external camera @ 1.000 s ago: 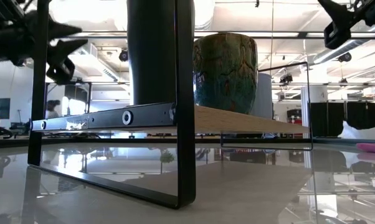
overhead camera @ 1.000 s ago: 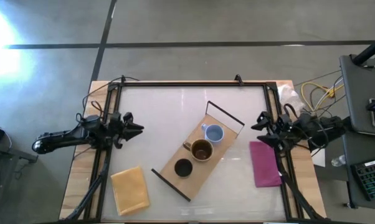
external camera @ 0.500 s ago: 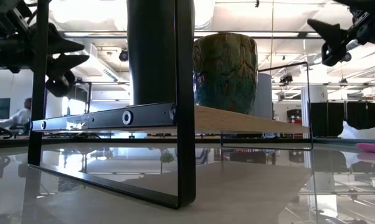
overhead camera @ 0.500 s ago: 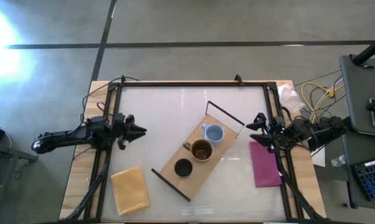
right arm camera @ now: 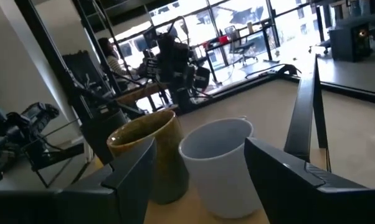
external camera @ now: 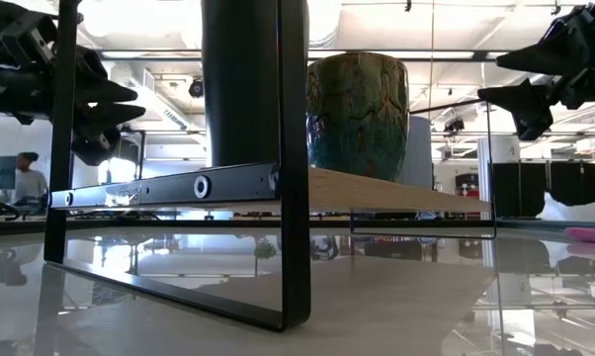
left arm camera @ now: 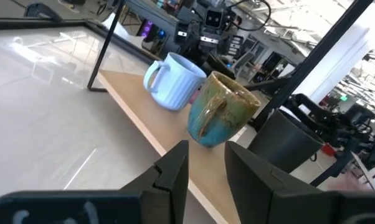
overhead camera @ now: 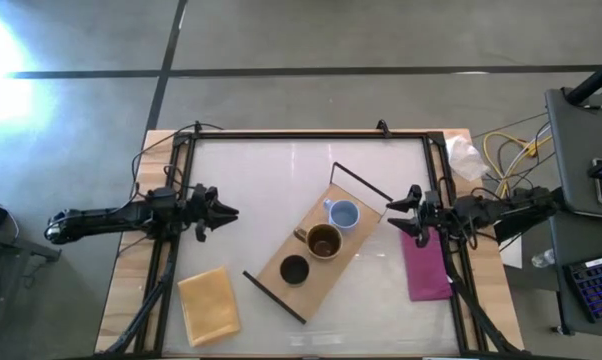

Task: Stack small to large cups/mugs on shelf
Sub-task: Return to Home Position

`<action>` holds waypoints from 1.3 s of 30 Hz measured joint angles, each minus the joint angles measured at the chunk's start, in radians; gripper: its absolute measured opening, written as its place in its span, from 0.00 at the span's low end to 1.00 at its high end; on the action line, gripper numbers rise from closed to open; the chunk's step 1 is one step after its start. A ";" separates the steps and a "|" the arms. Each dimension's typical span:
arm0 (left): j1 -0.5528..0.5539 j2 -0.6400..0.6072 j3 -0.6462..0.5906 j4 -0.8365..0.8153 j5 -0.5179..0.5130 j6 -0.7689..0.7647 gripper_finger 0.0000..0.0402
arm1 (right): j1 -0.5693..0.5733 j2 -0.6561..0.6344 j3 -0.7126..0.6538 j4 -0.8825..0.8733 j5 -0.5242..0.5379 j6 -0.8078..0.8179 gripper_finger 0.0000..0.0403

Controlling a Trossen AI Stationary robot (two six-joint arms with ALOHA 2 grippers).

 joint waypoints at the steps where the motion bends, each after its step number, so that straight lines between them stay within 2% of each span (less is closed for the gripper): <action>1: 0.000 0.004 0.000 0.000 0.000 0.000 0.22 | 0.000 0.001 0.000 -0.001 0.000 0.000 0.59; 19: 0.000 0.064 -0.002 0.002 0.000 0.000 0.22 | 0.000 0.004 0.000 0.001 0.000 0.000 0.59; 39: 0.000 0.066 -0.002 0.003 0.000 0.001 0.22 | 0.000 0.004 0.000 0.001 -0.001 0.000 0.59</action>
